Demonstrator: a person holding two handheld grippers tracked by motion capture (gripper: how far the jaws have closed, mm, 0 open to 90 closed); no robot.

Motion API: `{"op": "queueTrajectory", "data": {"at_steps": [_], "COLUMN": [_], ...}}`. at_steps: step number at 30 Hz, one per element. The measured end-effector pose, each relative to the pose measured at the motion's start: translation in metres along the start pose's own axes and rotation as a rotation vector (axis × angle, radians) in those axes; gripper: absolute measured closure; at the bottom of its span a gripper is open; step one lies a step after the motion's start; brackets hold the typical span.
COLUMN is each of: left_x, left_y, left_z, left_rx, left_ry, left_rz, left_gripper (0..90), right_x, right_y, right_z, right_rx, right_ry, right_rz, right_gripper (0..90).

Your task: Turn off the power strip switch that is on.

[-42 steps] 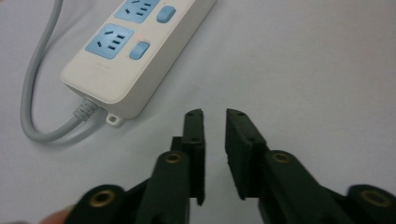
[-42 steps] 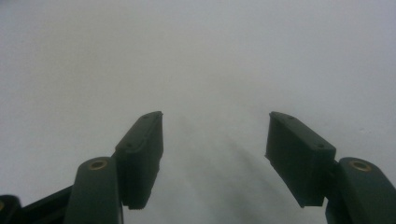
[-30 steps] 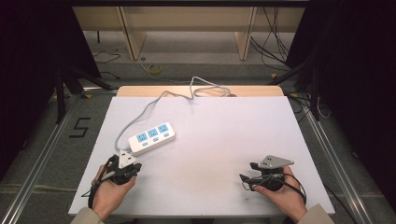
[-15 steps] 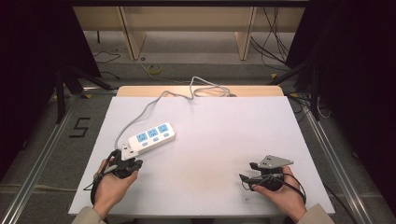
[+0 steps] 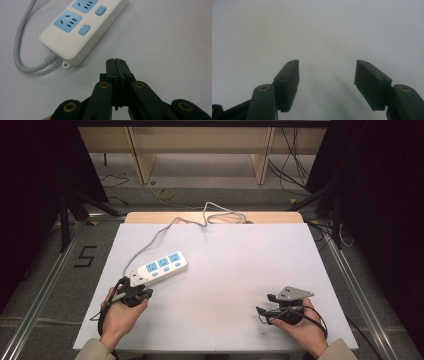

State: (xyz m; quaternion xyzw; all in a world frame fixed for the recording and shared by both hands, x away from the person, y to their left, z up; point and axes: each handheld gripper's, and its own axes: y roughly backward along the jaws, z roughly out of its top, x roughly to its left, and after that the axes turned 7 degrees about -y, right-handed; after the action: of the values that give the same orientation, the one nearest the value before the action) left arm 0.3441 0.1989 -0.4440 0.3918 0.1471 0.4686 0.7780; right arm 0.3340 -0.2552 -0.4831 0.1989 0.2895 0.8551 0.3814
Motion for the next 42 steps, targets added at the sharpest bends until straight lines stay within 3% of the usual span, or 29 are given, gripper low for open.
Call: {"op": "queueTrajectory", "data": {"at_steps": [42], "left_x": [0.01], "left_y": [-0.007], "left_z": [0.017], "left_rx": [0.039], "left_ry": [0.013], "left_rz": [0.022], "left_gripper": [89.7], "right_x": [0.001], "right_y": [0.0], "right_z": [0.0], "right_rx": [0.001], "right_ry": [0.003], "right_rz": [-0.001], "right_gripper": [37.3]}}
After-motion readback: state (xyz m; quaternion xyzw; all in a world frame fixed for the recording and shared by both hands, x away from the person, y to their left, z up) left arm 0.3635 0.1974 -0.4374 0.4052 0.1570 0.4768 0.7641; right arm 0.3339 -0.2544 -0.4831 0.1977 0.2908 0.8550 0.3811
